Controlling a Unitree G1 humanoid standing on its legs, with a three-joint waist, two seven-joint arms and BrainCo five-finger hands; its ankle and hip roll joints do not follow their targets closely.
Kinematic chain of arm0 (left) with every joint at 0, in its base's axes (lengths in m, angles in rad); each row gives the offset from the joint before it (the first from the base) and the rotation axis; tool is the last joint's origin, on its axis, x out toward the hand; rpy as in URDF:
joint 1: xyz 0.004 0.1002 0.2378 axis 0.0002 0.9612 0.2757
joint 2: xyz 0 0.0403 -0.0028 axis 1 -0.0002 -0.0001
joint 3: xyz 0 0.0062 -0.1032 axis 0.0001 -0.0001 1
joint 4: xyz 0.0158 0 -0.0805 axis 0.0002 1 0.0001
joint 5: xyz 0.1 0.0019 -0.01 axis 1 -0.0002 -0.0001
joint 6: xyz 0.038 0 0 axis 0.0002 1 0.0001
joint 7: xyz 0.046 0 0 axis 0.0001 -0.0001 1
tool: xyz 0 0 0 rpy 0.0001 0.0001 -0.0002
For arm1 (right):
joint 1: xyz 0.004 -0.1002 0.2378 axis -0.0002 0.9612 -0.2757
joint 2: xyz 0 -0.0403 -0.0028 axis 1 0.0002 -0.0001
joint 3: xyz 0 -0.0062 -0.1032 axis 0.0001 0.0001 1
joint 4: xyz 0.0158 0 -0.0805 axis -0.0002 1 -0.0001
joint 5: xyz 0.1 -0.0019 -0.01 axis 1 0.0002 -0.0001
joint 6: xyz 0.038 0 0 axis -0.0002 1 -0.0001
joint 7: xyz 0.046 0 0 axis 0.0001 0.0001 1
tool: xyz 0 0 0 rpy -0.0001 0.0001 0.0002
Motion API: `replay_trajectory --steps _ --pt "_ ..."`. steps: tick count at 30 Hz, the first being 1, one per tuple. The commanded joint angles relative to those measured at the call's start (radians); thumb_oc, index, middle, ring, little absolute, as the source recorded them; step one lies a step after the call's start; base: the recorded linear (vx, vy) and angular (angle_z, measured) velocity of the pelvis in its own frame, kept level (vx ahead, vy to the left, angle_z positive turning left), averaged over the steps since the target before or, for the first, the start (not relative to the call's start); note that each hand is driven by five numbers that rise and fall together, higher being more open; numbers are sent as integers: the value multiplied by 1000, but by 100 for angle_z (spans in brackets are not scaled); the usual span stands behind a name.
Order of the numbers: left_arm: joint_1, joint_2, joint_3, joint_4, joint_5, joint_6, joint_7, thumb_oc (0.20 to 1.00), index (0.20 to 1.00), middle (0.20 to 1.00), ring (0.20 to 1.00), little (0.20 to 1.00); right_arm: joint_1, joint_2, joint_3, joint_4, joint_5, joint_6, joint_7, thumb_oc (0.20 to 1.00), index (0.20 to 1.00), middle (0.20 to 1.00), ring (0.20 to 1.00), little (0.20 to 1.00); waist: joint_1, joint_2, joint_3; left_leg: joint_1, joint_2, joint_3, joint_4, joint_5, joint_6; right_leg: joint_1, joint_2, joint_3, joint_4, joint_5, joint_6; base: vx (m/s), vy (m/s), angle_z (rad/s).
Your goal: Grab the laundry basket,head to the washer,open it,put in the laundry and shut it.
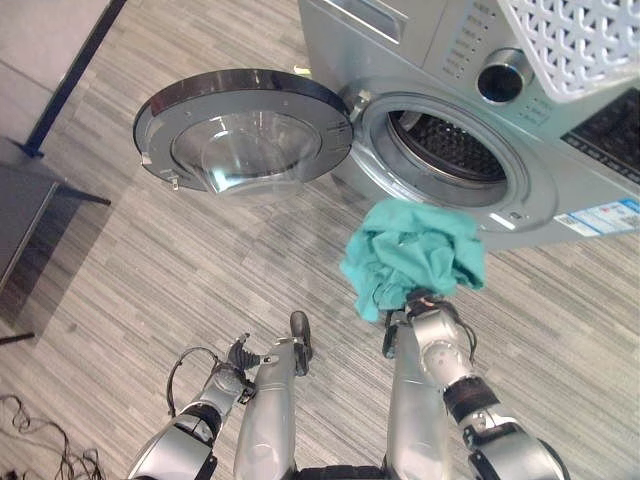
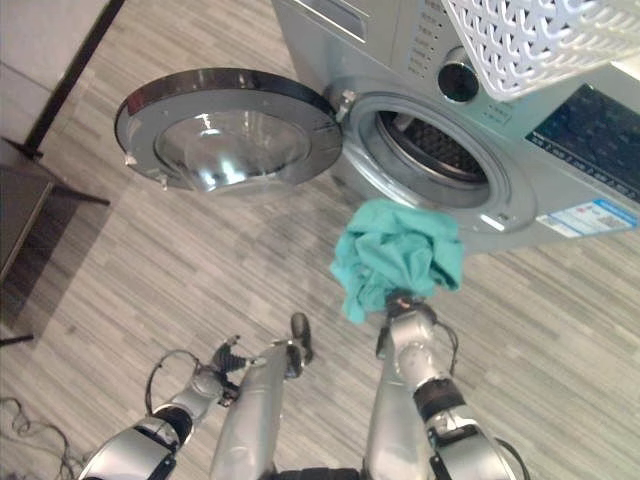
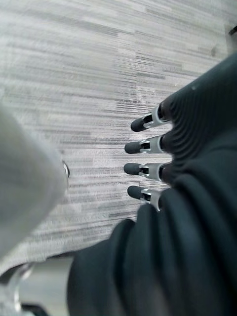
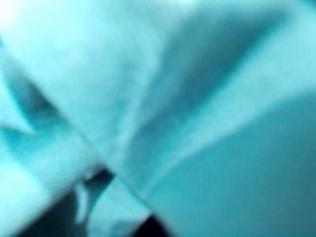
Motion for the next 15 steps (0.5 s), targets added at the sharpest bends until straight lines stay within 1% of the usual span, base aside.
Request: replay_trajectory --steps 1,2,3,4,5,6,7,8,9,10,13,14,15 --pt "45 44 -7 -17 -65 -15 28 1000 1000 1000 1000 1000 -98 -19 -39 -21 -67 -69 -45 200 200 200 200 200 36 15 -48 -33 2 58 153 -124 13 -26 -31 48 -91 101 82 9 -43 -15" --pt "49 40 -22 -27 -75 -20 28 1000 1000 1000 1000 1000 -191 -43 -50 22 -87 -72 -76 200 200 200 200 200 50 20 -45 -81 7 55 184 -128 13 -67 -27 47 -57 84 75 10 -43 -5" --pt "47 40 -21 -27 -75 -20 28 1000 1000 1000 1000 1000 -196 -44 -51 25 -86 -72 -75 200 200 200 200 200 51 21 -47 -87 8 55 188 -130 13 -73 -26 47 -54 83 75 0 0 0" --pt "64 40 -40 -57 -88 -24 31 1000 1000 1000 1000 1000 -291 -80 -67 67 -112 -72 -107 200 200 200 200 200 65 32 -43 -137 10 52 214 -136 14 -119 -31 49 -16 68 70 6 7 4" --pt "62 40 -40 -58 -88 -23 31 1000 1000 1000 1000 1000 -295 -81 -67 71 -110 -72 -105 200 200 200 200 200 66 32 -46 -144 10 52 219 -138 14 -126 -31 49 -12 66 70 6 17 9" --pt "71 44 -51 -88 -104 -30 29 1000 1000 1000 1000 1000 -396 -123 -85 131 -118 -72 -135 200 200 200 200 200 78 40 -44 -191 12 48 245 -143 13 -167 -33 50 21 52 68 5 9 14" --pt "69 45 -51 -89 -104 -29 29 1000 1000 1000 1000 1000 -401 -124 -86 135 -117 -72 -134 200 200 200 200 200 79 41 -45 -196 13 48 248 -145 13 -171 -33 50 23 51 68 9 17 15" --pt "70 44 -53 -95 -120 -34 27 1000 1000 1000 1000 1000 -457 -142 -94 172 -120 -72 -141 200 200 200 200 200 88 47 -45 -232 14 46 276 -153 15 -202 -34 48 49 39 64 3 17 14" --pt "81 50 -62 -115 -130 -44 33 1000 1000 1000 1000 1000 -511 -170 -99 207 -141 -69 -161 200 200 200 200 200 97 55 -41 -255 12 42 292 -158 17 -226 -34 50 70 31 63 13 13 11" --pt "79 54 -75 -136 -152 -52 36 1000 1000 1000 1000 1000 -609 -215 -113 317 -131 -62 -176 200 200 200 200 200 115 69 -45 -321 11 36 342 -170 17 -285 -39 53 123 12 59 10 15 7" --pt "80 64 -97 -163 -180 -65 41 1000 1000 1000 1000 1000 -733 -298 -134 459 -108 -51 -195 200 200 200 200 200 144 91 -49 -391 4 27 387 -181 21 -355 -43 50 190 -14 59 11 -8 13" --pt "77 63 -98 -164 -181 -65 41 1000 1000 1000 1000 1000 -741 -303 -133 468 -105 -51 -191 200 200 200 200 200 146 92 -51 -398 4 26 392 -183 21 -363 -44 50 195 -17 59 22 -25 16" --pt "82 68 -103 -179 -195 -72 43 1000 1000 1000 1000 1000 -807 -368 -149 541 -95 -42 -203 200 200 200 200 200 164 111 -59 -445 -4 17 420 -190 23 -410 -46 56 237 -35 59 25 -18 14"
